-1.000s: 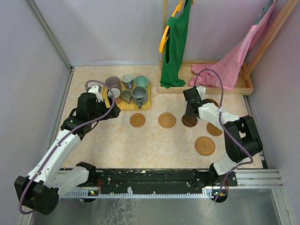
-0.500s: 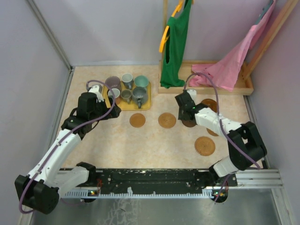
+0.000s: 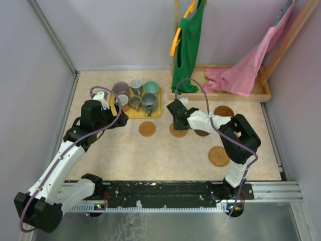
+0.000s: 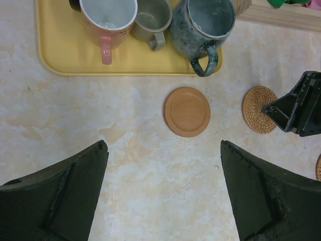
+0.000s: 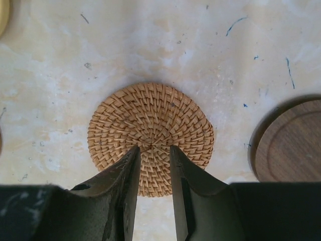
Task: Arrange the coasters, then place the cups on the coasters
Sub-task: Adjust the coaster at the center of the board.
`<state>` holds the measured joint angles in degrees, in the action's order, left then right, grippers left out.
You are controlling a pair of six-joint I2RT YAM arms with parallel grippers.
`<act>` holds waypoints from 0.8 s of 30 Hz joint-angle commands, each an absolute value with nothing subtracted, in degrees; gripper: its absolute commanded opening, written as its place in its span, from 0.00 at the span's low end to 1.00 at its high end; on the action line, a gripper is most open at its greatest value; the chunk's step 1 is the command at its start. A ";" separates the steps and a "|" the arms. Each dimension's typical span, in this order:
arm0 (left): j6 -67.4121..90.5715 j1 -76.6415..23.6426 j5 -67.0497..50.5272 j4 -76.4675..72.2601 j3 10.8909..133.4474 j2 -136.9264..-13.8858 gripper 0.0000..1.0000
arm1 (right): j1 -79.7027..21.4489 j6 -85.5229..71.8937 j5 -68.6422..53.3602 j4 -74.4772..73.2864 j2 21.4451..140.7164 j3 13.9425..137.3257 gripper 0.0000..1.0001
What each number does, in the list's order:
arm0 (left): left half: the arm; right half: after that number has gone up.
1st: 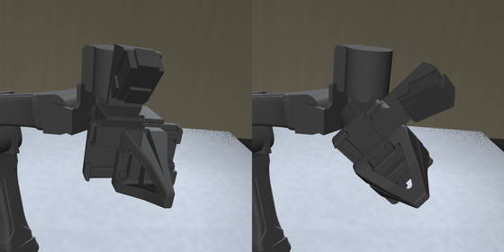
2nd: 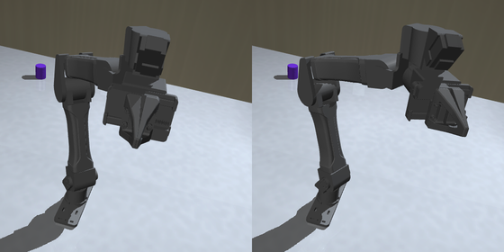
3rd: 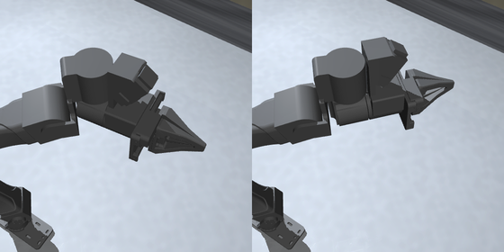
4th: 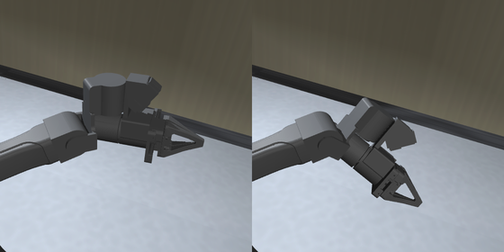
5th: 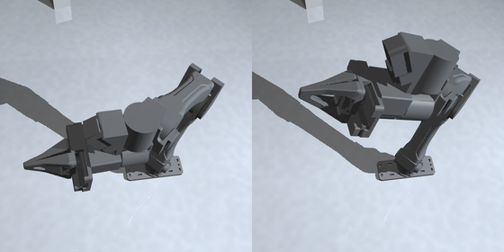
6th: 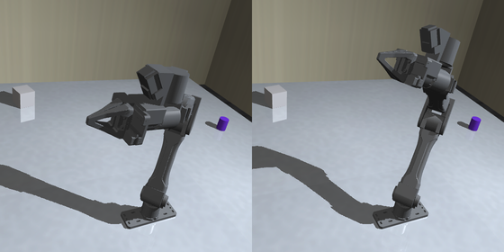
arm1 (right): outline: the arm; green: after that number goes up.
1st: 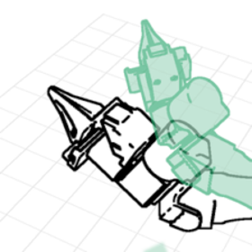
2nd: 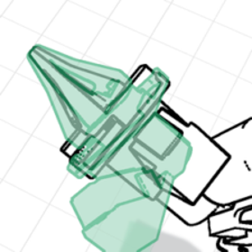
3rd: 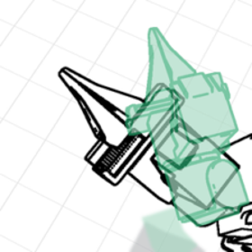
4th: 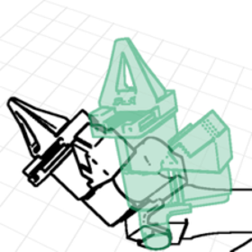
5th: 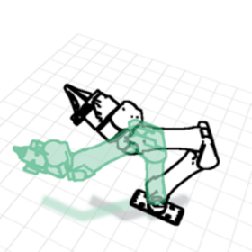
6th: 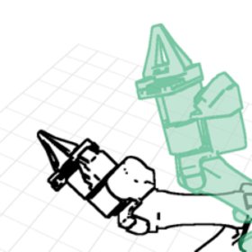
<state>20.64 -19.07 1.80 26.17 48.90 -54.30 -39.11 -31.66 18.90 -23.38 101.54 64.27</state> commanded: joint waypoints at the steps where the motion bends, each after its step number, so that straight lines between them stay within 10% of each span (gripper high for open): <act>1: 19.68 -18.81 2.71 26.80 48.47 -53.06 0.98 | -39.21 -32.41 18.89 -22.21 102.90 66.91 0.31; 24: 20.10 -18.80 2.38 26.42 48.34 -53.55 0.98 | -43.97 -35.89 19.22 -22.99 103.80 64.41 0.31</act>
